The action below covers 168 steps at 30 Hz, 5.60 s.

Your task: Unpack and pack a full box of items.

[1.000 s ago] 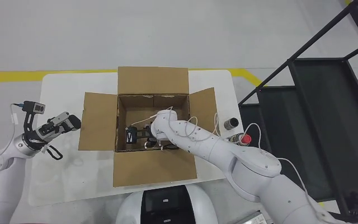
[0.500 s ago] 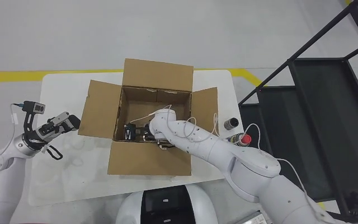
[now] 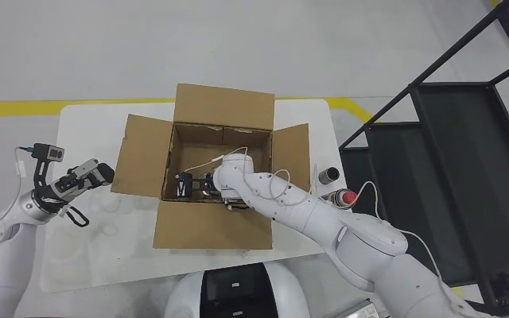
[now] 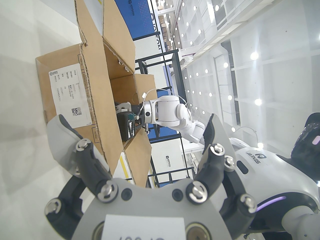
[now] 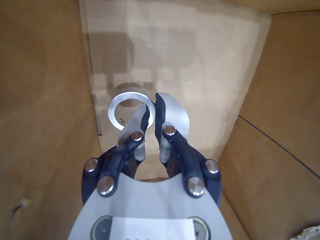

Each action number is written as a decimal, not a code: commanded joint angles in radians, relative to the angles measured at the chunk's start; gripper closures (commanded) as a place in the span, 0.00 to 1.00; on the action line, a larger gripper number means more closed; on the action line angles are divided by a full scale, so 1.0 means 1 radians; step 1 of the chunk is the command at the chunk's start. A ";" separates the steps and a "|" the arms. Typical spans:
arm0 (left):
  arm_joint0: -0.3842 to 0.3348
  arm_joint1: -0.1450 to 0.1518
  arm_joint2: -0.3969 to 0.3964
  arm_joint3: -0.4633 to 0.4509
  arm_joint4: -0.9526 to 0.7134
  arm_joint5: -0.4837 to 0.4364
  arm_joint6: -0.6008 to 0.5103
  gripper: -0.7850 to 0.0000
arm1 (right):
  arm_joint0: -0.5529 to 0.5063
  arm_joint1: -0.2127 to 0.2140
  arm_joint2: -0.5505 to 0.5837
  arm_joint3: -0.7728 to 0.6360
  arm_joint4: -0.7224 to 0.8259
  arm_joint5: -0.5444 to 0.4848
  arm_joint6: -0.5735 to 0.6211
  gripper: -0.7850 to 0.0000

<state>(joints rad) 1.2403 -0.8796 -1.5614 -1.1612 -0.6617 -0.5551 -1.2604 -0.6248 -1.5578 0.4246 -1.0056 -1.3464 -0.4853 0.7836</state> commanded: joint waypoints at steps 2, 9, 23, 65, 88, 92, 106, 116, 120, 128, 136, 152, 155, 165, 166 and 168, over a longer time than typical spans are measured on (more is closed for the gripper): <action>0.000 0.000 0.000 0.000 0.000 0.000 0.000 0.00 | -0.014 0.017 0.029 -0.045 -0.020 0.005 0.023 1.00; 0.000 0.000 0.000 0.000 0.000 0.000 0.000 0.00 | -0.069 0.062 0.119 -0.172 -0.064 0.032 0.017 1.00; 0.000 0.000 0.000 0.000 0.000 0.000 0.000 0.00 | -0.259 0.154 0.343 -0.437 -0.103 0.026 -0.063 1.00; 0.000 0.000 0.000 0.000 0.000 0.000 0.000 0.00 | -0.702 0.279 0.730 -0.978 -0.180 -0.119 -0.054 1.00; 0.000 0.000 0.000 0.000 0.000 0.000 0.000 0.00 | -1.412 0.353 1.387 -1.243 -0.054 -0.285 -0.520 1.00; 0.000 0.000 0.000 0.000 0.000 0.000 0.000 0.00 | -1.446 0.358 1.405 -1.218 -0.075 -0.310 -0.531 1.00; 0.000 0.000 0.000 0.000 0.000 0.000 0.000 0.00 | -1.389 0.363 1.255 -1.018 -0.228 -0.202 -0.462 1.00; 0.000 0.000 0.000 0.000 0.000 0.000 0.000 0.00 | -1.288 0.360 1.128 -0.886 -0.322 -0.098 -0.374 1.00; 0.000 0.000 0.000 0.000 0.000 0.000 0.000 0.00 | -1.251 0.358 1.084 -0.849 -0.351 -0.072 -0.323 1.00; 0.000 0.000 0.000 0.000 0.000 0.000 0.000 0.00 | -1.193 0.355 1.020 -0.784 -0.368 -0.050 -0.245 1.00; 0.000 0.000 0.000 0.000 0.000 0.000 0.000 0.00 | -1.144 0.351 0.987 -0.729 -0.333 -0.015 -0.196 0.93; 0.000 0.000 0.000 0.000 0.000 0.000 0.000 0.00 | -1.172 0.365 1.035 -0.719 -0.259 -0.045 -0.284 0.10; 0.000 0.000 0.000 0.000 0.000 0.000 0.000 0.00 | -1.193 0.370 1.059 -0.738 -0.234 -0.064 -0.327 0.07; 0.000 0.000 0.000 0.000 0.000 0.000 0.000 0.00 | -1.232 0.386 1.107 -0.808 -0.186 -0.162 -0.439 0.00; 0.000 0.000 0.000 0.000 0.000 0.000 0.000 0.00 | -1.232 0.386 1.107 -0.808 -0.186 -0.162 -0.439 0.00; 0.000 0.000 0.000 0.000 0.000 0.000 0.000 0.00 | -1.232 0.386 1.107 -0.808 -0.186 -0.162 -0.439 0.00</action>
<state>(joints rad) 1.2403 -0.8796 -1.5614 -1.1612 -0.6617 -0.5551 -1.2604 -1.8569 -1.1716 1.5319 -1.8141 -1.5320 -0.6479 0.3443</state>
